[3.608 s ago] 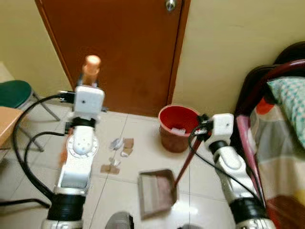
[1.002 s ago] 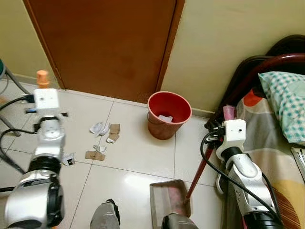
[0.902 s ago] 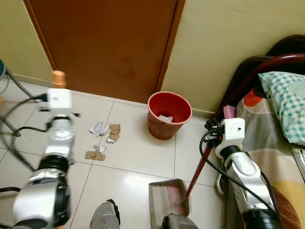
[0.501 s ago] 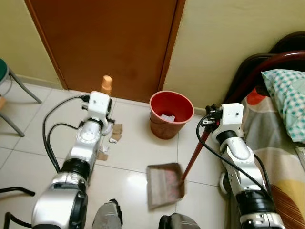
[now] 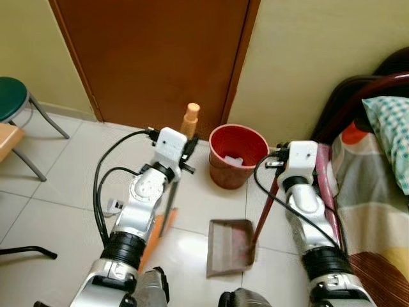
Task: Sweep floor
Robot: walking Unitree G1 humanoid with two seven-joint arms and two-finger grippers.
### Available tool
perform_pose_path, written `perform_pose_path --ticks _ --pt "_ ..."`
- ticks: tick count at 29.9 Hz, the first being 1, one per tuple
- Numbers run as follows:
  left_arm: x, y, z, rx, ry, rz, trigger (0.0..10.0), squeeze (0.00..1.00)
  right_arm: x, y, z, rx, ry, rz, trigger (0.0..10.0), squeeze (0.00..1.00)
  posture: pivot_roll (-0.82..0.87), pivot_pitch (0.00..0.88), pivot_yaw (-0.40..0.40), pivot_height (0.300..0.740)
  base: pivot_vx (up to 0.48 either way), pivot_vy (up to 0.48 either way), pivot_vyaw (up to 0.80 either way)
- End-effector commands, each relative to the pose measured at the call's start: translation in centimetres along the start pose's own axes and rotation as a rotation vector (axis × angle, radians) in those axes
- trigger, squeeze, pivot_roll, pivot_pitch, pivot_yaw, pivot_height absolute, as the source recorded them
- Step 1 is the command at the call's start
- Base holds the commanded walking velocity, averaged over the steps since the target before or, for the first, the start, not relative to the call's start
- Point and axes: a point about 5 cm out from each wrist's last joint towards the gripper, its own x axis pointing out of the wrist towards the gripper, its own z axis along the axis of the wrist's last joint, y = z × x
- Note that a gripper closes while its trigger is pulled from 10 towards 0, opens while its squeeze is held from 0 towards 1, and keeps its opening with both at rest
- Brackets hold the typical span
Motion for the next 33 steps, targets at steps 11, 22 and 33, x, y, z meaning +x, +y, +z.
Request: perform_pose_path --ticks 11,22,33 --pt "0.0 -2.0 3.2 -0.126 -0.079 -0.07 10.0 0.0 1.1 0.7 0.6 -0.119 -0.05 -0.079 10.0 0.0 0.04 0.073 -0.034 0.74 0.0 0.0 0.0" --pt "0.4 -0.7 6.2 -0.199 -0.142 0.026 10.0 0.0 1.2 1.1 -0.1 -0.077 -0.012 -0.026 10.0 0.0 0.04 0.08 -0.026 0.74 0.0 0.0 0.0" --pt "0.1 4.5 11.5 -0.066 -0.294 0.193 10.0 0.0 0.9 -0.9 -0.7 -0.084 0.053 0.039 10.0 0.0 0.04 0.085 -0.024 0.74 0.0 0.0 0.0"
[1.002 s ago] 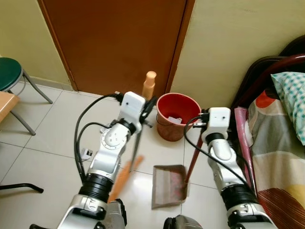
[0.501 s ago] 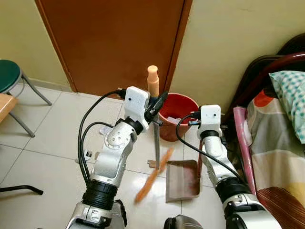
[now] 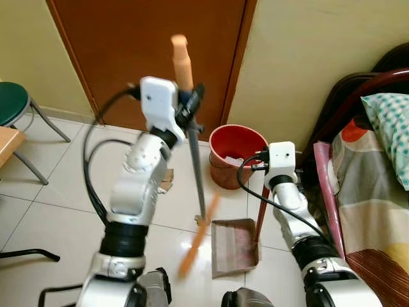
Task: Sweep floor
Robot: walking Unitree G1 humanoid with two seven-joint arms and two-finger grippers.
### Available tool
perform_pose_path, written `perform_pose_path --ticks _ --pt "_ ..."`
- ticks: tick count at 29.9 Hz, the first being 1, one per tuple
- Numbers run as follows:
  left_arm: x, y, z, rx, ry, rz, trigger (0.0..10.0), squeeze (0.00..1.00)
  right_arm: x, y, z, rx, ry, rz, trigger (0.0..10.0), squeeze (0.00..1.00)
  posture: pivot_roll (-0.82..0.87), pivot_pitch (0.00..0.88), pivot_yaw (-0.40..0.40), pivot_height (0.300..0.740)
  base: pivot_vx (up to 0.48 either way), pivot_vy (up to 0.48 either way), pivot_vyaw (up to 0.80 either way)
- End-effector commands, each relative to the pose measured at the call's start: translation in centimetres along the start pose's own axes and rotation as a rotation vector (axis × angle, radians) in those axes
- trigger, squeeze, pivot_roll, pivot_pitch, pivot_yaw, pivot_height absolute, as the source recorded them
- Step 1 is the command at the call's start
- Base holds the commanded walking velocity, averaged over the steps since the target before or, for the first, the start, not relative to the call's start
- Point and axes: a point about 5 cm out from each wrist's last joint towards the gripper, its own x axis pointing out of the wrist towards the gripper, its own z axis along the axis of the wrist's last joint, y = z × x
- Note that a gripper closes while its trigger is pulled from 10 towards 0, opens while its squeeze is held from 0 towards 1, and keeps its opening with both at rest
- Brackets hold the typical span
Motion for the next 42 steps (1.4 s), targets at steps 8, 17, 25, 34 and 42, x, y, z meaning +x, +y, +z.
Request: perform_pose_path --ticks 8,17,25,34,42 --pt "-1.1 3.9 0.4 0.118 -0.027 0.121 10.0 0.0 -1.4 -3.2 -0.6 0.011 -0.009 -0.063 10.0 0.0 0.03 0.087 -0.031 0.74 0.0 0.0 0.0" --pt "-1.9 1.9 -4.1 0.152 0.097 0.031 10.0 0.0 -2.0 -4.8 0.1 0.136 -0.056 -0.279 10.0 0.0 0.02 0.082 -0.026 0.74 0.0 0.0 0.0" --pt "-1.5 -0.6 -5.5 0.144 0.108 -0.054 10.0 0.0 -2.3 -4.6 -0.3 0.179 -0.031 -0.353 10.0 0.0 0.01 0.083 -0.02 0.74 0.0 0.0 0.0" --pt "-1.6 -2.4 -8.1 0.14 0.163 -0.133 10.0 0.0 -2.0 -4.2 -0.3 0.061 -0.009 -0.415 10.0 0.0 0.0 0.086 -0.026 0.74 0.0 0.0 0.0" --pt "-2.6 -5.5 -11.3 0.043 0.264 -0.279 10.0 0.0 -1.8 -3.6 -0.1 0.06 -0.025 -0.415 10.0 0.0 0.0 0.086 -0.025 0.74 0.0 0.0 0.0"
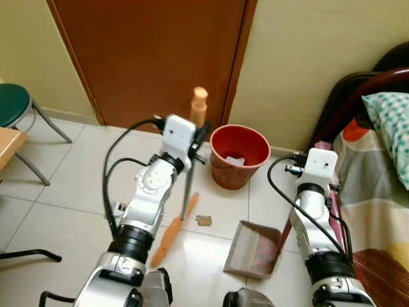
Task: Sweep floor
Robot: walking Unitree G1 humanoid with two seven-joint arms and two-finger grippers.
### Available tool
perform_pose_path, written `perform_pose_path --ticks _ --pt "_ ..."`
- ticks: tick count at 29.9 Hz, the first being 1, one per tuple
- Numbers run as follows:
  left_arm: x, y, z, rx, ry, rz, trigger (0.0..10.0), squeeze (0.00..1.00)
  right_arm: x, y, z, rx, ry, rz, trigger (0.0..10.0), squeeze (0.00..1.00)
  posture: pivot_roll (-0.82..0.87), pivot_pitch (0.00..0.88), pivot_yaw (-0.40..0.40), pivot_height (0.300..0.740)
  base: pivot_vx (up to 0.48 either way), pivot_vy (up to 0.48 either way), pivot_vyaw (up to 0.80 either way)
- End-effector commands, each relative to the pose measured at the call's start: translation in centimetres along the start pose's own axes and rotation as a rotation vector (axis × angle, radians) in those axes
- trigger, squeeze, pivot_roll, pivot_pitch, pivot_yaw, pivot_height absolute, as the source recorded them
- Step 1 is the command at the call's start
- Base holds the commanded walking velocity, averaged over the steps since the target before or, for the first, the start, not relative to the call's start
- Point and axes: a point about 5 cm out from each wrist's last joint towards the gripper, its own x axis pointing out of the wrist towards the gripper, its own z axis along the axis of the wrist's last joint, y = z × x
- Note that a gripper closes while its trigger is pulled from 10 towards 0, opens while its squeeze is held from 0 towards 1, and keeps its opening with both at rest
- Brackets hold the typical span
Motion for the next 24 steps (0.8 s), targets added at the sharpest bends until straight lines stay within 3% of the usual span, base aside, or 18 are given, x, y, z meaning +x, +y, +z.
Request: perform_pose_path --ticks 1,6,12,17,19,23,24 --pt "0.1 -1.9 -0.8 -0.037 0.016 -0.081 10.0 0.0 0.2 0.2 0.5 -0.014 -0.024 -0.007 10.0 0.0 0.0 0.087 -0.024 0.74 0.0 0.0 0.0" --pt "0.4 -3.4 0.1 -0.078 -0.024 -0.141 10.0 0.0 0.1 0.3 0.2 -0.037 -0.023 -0.007 10.0 0.0 0.0 0.091 -0.024 0.74 0.0 0.0 0.0" --pt "0.7 -3.7 2.6 -0.154 -0.113 -0.141 10.0 0.0 0.1 1.0 0.0 -0.057 -0.006 0.028 10.0 0.0 0.01 0.1 -0.032 0.74 0.0 0.0 0.0" --pt "0.7 -3.3 3.8 -0.222 -0.156 -0.109 10.0 0.0 0.1 1.9 -0.1 -0.06 0.007 0.067 10.0 0.0 0.03 0.096 -0.04 0.74 0.0 0.0 0.0" --pt "0.5 -2.4 4.4 -0.249 -0.167 -0.058 10.0 0.0 0.1 3.0 0.0 -0.048 0.013 0.102 10.0 0.0 0.08 0.107 -0.031 0.74 0.0 0.0 0.0" --pt "0.2 -1.7 4.1 -0.222 -0.156 -0.007 10.0 0.0 0.1 3.8 -0.2 -0.042 0.031 0.135 10.0 0.0 0.15 0.111 -0.051 0.74 0.0 0.0 0.0" --pt "0.3 -1.4 4.1 -0.221 -0.16 0.032 10.0 0.0 0.1 4.1 -0.3 -0.045 0.039 0.163 10.0 0.0 0.18 0.112 -0.087 0.74 0.0 0.0 0.0"
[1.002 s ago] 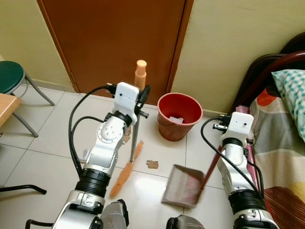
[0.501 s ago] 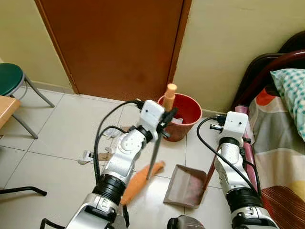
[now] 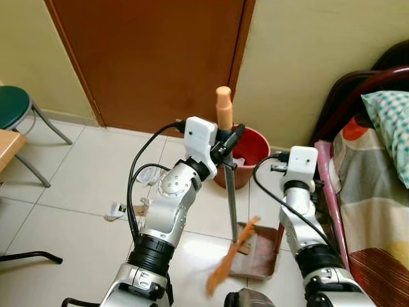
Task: Sweep floor
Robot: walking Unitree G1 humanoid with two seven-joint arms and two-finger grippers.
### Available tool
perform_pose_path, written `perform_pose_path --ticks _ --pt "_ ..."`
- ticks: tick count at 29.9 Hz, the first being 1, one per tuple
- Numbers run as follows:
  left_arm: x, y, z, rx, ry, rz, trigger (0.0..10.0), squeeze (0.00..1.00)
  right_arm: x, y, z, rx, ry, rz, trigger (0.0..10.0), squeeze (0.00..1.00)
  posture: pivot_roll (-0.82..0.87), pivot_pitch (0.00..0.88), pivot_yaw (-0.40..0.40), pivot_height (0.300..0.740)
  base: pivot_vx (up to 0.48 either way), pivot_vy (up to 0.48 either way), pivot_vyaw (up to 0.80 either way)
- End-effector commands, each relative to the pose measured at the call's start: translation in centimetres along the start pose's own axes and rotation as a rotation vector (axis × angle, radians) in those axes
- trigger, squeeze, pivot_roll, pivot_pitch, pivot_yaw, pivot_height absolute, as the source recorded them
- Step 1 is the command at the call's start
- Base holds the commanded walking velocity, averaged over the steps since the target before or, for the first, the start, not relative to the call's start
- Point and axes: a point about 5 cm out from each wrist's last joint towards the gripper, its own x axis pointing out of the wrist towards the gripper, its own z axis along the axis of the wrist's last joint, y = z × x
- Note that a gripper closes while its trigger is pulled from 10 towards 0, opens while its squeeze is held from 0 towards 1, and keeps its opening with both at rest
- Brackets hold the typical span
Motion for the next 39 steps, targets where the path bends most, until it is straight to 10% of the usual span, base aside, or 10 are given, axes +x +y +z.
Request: perform_pose_path --ticks 1,11,23,39 --pt "0.1 0.6 1.2 0.032 -0.052 0.055 10.0 0.0 0.1 0.5 0.0 -0.002 0.007 0.049 10.0 0.0 0.19 0.116 -0.107 0.74 0.0 0.0 0.0" --pt "0.5 3.5 3.6 0.076 -0.139 0.254 10.0 0.0 0.9 3.4 0.9 0.023 0.03 0.224 10.0 0.0 0.25 0.082 -0.171 0.74 0.0 0.0 0.0" --pt "-3.1 9.3 6.7 0.186 -0.239 0.526 10.0 0.0 0.8 3.0 -0.2 0.025 0.07 0.24 10.0 0.0 0.25 0.053 -0.186 0.74 0.0 0.0 0.0" --pt "-6.3 9.0 3.3 0.389 -0.091 0.504 10.0 0.0 0.8 2.1 -0.4 0.012 0.059 0.266 10.0 0.0 0.19 0.049 -0.176 0.74 0.0 0.0 0.0"
